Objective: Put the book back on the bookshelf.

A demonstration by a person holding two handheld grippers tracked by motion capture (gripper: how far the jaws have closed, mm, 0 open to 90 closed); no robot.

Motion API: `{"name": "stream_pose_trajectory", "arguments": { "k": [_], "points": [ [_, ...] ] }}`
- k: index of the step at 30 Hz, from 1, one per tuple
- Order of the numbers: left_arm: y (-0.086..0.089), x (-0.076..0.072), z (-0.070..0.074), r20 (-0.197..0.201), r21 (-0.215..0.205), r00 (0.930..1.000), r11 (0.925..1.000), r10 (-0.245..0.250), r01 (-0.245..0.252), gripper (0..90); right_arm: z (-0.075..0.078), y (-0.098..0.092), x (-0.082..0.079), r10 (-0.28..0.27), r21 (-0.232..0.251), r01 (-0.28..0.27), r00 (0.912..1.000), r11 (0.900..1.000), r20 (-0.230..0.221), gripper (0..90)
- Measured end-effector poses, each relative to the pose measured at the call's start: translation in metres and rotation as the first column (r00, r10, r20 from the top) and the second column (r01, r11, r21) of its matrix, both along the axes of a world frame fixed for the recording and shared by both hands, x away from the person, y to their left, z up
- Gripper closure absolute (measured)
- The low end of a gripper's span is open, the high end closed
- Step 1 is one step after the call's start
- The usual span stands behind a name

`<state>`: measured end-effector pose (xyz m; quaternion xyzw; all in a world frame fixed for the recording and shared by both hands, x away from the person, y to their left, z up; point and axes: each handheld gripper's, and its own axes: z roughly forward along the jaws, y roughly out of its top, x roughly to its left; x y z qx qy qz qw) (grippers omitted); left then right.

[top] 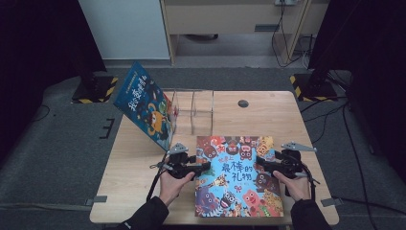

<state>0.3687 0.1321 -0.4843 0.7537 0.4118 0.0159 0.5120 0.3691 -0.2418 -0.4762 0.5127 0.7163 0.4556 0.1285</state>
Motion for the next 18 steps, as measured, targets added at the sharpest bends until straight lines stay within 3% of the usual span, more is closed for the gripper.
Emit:
{"name": "stream_pose_trajectory", "arguments": {
  "k": [4, 9, 18],
  "points": [
    [0.001, -0.003, 0.012, 0.059, 0.010, 0.9982, 0.9999, 0.009, -0.009, 36.3, 0.008, 0.000, -0.002, -0.005, 0.018, 0.004, 0.9981, 1.000, 0.062, 22.6],
    [0.006, -0.006, 0.027, 0.114, 0.016, 0.9935, 0.9999, 0.001, -0.003, 40.0, 0.019, -0.001, -0.006, -0.014, 0.054, 0.006, 0.9887, 0.999, 0.149, 26.2],
    [0.010, -0.008, 0.038, 0.172, 0.023, 0.9851, 0.9997, 0.002, -0.006, 41.3, 0.028, 0.002, -0.006, -0.006, 0.066, -0.009, 0.9749, 0.998, 0.222, 27.0]
  ]
}}
